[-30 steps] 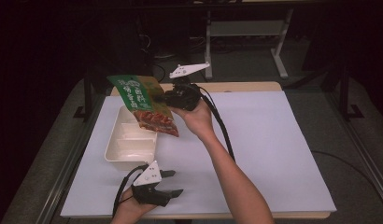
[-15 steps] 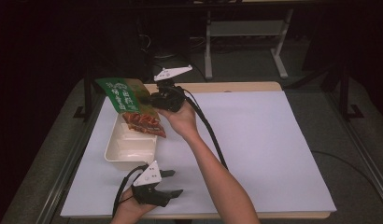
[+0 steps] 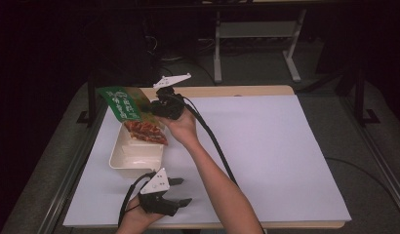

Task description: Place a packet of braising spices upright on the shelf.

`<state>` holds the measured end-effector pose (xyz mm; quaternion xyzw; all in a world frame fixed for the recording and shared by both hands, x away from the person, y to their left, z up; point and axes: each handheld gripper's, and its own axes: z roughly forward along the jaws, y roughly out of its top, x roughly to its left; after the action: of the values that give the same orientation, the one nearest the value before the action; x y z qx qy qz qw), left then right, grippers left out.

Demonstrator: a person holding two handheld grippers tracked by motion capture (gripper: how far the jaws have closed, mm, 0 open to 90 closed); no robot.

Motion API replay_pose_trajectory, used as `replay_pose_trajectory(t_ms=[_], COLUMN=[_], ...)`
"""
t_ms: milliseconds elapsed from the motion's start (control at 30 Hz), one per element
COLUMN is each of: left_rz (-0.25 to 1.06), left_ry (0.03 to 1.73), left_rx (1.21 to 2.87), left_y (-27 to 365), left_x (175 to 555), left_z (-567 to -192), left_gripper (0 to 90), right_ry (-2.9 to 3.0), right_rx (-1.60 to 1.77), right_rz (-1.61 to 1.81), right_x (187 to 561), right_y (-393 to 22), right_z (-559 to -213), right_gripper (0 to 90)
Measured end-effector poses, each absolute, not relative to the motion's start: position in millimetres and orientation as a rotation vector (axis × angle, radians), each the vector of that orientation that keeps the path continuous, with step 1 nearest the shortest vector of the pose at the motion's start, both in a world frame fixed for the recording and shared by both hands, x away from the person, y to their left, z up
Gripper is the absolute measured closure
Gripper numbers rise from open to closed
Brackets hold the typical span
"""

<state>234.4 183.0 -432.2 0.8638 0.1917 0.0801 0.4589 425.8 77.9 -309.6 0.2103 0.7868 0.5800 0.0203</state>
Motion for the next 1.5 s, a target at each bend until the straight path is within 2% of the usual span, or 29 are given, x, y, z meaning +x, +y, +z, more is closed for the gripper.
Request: replay_pose_trajectory(t_ms=[533,1200,1267,1300,1500], left_rz=[0.208,0.215,0.212,0.213,0.215], left_ry=[0.479,0.477,0.48,0.48,0.483], left_rx=[2.121,2.119,2.122,2.122,2.118], left_y=[185.9,182.1,182.0,182.1,182.3], left_x=[235.7,235.7,235.7,235.8,235.9], left_z=[-431.4,-431.7,-431.7,-431.7,-431.8], left_gripper=[30.4,29.6,29.3,29.0,29.0], right_ry=[2.421,2.433,2.431,2.436,2.456], right_rx=[0.732,0.697,0.693,0.698,0.719], right_rz=[1.799,1.774,1.763,1.748,1.729], right_x=[435.9,439.6,439.5,439.6,440.2], right_y=[81.5,68.1,68.5,67.8,61.9], right_z=[-340.7,-354.2,-353.3,-352.7,-350.0], right_gripper=[89.7,89.0,87.7,82.5,73.9])
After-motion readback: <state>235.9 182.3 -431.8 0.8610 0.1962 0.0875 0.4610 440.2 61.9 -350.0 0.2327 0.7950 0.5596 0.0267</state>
